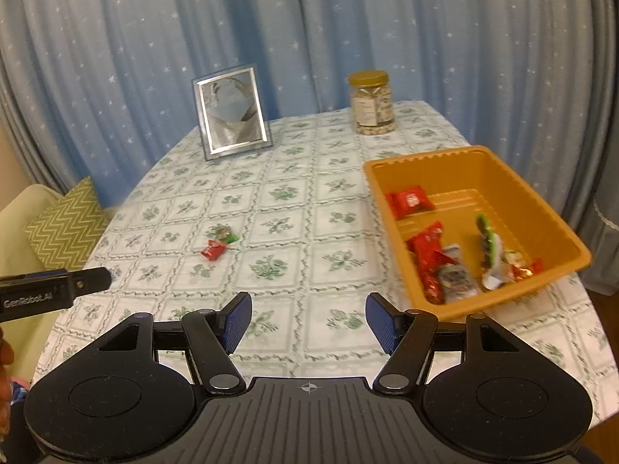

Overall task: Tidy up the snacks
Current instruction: 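Withdraw both open tools from the tray toward the last small candies, then grasp the small red candy with the left tool while the right tool grasps the green-wrapped candy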

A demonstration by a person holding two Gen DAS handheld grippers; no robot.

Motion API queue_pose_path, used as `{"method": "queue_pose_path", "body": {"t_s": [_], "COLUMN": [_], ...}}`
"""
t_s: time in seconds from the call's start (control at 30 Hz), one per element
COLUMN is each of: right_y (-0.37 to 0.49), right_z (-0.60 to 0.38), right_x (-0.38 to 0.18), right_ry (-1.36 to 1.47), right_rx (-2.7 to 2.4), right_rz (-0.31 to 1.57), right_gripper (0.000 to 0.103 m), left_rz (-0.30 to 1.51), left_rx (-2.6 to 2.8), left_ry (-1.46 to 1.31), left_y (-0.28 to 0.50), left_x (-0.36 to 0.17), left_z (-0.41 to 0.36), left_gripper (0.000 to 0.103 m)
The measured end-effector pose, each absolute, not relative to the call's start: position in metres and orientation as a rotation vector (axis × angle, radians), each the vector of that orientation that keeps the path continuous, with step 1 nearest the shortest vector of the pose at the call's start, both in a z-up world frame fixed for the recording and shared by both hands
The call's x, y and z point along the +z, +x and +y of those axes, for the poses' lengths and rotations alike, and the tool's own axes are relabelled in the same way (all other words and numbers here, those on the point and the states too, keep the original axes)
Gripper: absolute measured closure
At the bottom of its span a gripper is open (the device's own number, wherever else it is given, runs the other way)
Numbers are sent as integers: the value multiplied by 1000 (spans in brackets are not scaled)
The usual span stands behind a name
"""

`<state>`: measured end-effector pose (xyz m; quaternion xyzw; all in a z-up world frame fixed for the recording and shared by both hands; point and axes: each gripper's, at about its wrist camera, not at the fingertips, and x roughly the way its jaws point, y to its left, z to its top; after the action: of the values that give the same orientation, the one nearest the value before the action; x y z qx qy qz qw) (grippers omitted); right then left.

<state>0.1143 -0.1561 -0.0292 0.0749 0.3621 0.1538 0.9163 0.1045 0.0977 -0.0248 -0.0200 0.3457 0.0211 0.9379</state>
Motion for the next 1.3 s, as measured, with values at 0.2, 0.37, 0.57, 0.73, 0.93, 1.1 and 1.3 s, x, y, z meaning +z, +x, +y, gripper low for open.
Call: {"method": "queue_pose_path", "body": {"t_s": [0.2,0.37,0.57,0.73,0.93,1.1,1.3], "right_y": [142,172,214,243,269,282,291], "right_z": [-138,-123,-111,-105,-97,-91,-78], "right_x": [-42,-57,-78,-96,-113,-122,-126], "right_ry": [132,116,96,75,73,76,71], "right_rx": [344,384,411,422,430,435,474], "right_rz": [744,741,753,763,776,781,773], "right_gripper": [38,38,38,38,38,38,38], "left_rz": [722,733,739,754,776,808,819], "left_rx": [-5,-28,-78,-122,-142,-161,-108], "left_ry": [-4,27,73,110,131,143,135], "left_y": [138,170,213,242,264,274,265], "left_x": [-41,-60,-92,-119,-142,-153,-146], "left_z": [101,102,104,102,98,96,110], "left_gripper": [35,35,37,49,63,78,85]}}
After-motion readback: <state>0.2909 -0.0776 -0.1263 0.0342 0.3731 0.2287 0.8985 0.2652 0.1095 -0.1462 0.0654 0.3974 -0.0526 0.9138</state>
